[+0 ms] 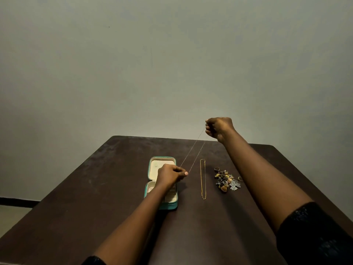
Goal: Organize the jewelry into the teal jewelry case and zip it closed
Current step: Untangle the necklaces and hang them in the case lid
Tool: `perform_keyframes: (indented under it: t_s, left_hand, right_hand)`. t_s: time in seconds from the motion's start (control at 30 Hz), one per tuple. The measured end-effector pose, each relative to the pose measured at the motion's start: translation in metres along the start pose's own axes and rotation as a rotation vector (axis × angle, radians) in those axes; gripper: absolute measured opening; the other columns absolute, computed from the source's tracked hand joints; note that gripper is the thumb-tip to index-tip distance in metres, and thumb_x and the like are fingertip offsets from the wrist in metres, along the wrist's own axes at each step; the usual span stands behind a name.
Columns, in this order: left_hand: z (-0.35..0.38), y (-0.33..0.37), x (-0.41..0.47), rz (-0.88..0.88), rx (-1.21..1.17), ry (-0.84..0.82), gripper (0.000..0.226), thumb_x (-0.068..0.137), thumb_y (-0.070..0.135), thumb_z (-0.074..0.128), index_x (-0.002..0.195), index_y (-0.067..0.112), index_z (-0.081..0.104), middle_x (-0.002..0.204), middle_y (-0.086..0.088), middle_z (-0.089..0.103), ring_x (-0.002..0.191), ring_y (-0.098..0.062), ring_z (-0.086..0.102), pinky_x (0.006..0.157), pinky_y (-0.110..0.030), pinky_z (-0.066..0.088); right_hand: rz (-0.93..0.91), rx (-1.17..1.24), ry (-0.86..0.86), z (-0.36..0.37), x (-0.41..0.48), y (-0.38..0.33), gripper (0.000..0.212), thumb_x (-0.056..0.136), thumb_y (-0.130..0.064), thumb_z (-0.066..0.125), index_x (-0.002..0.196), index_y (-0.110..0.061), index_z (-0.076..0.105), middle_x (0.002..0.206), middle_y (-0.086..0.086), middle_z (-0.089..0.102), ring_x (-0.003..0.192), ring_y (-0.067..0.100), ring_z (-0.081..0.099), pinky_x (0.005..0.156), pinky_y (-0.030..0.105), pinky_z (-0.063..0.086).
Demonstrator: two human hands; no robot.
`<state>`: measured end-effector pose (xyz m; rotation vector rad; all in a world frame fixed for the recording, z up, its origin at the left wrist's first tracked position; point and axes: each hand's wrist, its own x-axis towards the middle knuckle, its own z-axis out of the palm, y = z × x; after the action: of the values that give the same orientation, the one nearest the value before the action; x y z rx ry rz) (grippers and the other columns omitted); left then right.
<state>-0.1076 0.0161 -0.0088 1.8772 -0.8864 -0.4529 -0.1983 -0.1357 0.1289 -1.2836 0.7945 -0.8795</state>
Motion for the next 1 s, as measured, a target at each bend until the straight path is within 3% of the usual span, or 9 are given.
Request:
perform_keyframes:
  t_s: [0.1, 0.27, 0.43, 0.5, 0.6, 0.7, 0.77, 0.87, 1.0]
  left_hand:
    - [0.008, -0.001, 0.002, 0.032, 0.173, 0.018, 0.022, 0.084, 0.028, 0.068, 0.095, 0.01, 0.075, 0.086, -0.007, 0.073, 0.066, -0.006, 0.057, 0.059, -0.015, 0.04]
    - [0.019, 0.003, 0.004, 0.08, 0.435, -0.07, 0.023, 0.089, 0.021, 0.062, 0.1, 0.002, 0.071, 0.091, -0.013, 0.069, 0.083, -0.015, 0.059, 0.067, -0.026, 0.04]
    - [0.031, 0.009, -0.003, 0.111, 0.602, -0.142, 0.026, 0.086, 0.014, 0.06, 0.11, 0.005, 0.066, 0.109, -0.018, 0.064, 0.1, -0.032, 0.063, 0.085, -0.034, 0.049]
    - [0.035, 0.013, -0.007, 0.146, 0.646, -0.123, 0.027, 0.088, 0.012, 0.052, 0.111, 0.003, 0.064, 0.108, -0.019, 0.059, 0.099, -0.036, 0.059, 0.081, -0.038, 0.046]
    - [0.034, 0.009, -0.013, 0.304, 0.658, -0.055, 0.018, 0.087, 0.009, 0.045, 0.103, 0.013, 0.052, 0.099, -0.012, 0.054, 0.082, -0.03, 0.053, 0.065, -0.037, 0.04]
    - [0.032, -0.002, -0.014, 0.419, 0.763, -0.063, 0.036, 0.091, 0.016, 0.048, 0.127, 0.013, 0.05, 0.127, -0.01, 0.048, 0.105, -0.026, 0.052, 0.087, -0.038, 0.046]
    - [0.03, -0.002, -0.015, 0.473, 0.902, -0.035, 0.036, 0.093, 0.018, 0.047, 0.125, 0.007, 0.056, 0.138, -0.005, 0.046, 0.121, -0.023, 0.043, 0.098, -0.035, 0.037]
    - [0.031, 0.0, -0.015, 0.5, 1.025, -0.053, 0.033, 0.096, 0.026, 0.039, 0.116, 0.011, 0.061, 0.122, -0.006, 0.059, 0.116, -0.022, 0.046, 0.099, -0.038, 0.031]
    - [0.031, 0.004, -0.014, 0.5, 1.066, -0.066, 0.029, 0.098, 0.022, 0.038, 0.118, 0.011, 0.056, 0.116, -0.011, 0.062, 0.111, -0.029, 0.05, 0.094, -0.04, 0.035]
  right_hand:
    - [0.009, -0.069, -0.035, -0.01, 0.013, 0.008, 0.014, 0.079, 0.01, 0.057, 0.072, -0.002, 0.06, 0.067, 0.009, 0.056, 0.055, 0.016, 0.051, 0.054, 0.024, 0.05]
    - [-0.201, -0.438, 0.051, -0.019, 0.038, 0.024, 0.014, 0.079, 0.013, 0.057, 0.084, 0.005, 0.067, 0.077, 0.017, 0.062, 0.056, 0.019, 0.056, 0.056, 0.026, 0.056]
    - [-0.398, -0.853, 0.069, -0.02, 0.066, 0.048, 0.021, 0.082, 0.009, 0.053, 0.088, 0.001, 0.071, 0.083, 0.017, 0.068, 0.07, 0.029, 0.066, 0.075, 0.042, 0.058]
    - [-0.449, -0.948, 0.062, -0.018, 0.074, 0.062, 0.022, 0.084, 0.006, 0.052, 0.091, -0.002, 0.072, 0.093, 0.019, 0.069, 0.081, 0.033, 0.067, 0.08, 0.044, 0.056]
    - [-0.465, -1.033, 0.065, -0.014, 0.079, 0.081, 0.021, 0.087, 0.0, 0.054, 0.098, -0.004, 0.071, 0.103, 0.019, 0.068, 0.093, 0.036, 0.064, 0.084, 0.041, 0.053]
    - [-0.469, -1.097, 0.029, -0.008, 0.087, 0.099, 0.02, 0.088, -0.002, 0.056, 0.1, -0.005, 0.071, 0.105, 0.02, 0.067, 0.097, 0.035, 0.063, 0.082, 0.038, 0.052]
    - [-0.453, -1.122, -0.021, -0.005, 0.093, 0.109, 0.018, 0.087, -0.003, 0.059, 0.101, -0.005, 0.071, 0.106, 0.02, 0.067, 0.097, 0.033, 0.064, 0.084, 0.039, 0.053]
    - [-0.425, -1.178, -0.077, 0.001, 0.101, 0.121, 0.02, 0.087, -0.008, 0.061, 0.105, -0.007, 0.069, 0.108, 0.02, 0.066, 0.098, 0.035, 0.063, 0.083, 0.041, 0.053]
    - [-0.399, -1.283, -0.151, 0.005, 0.108, 0.133, 0.023, 0.088, -0.015, 0.06, 0.109, -0.011, 0.068, 0.11, 0.018, 0.066, 0.099, 0.034, 0.063, 0.083, 0.043, 0.053]
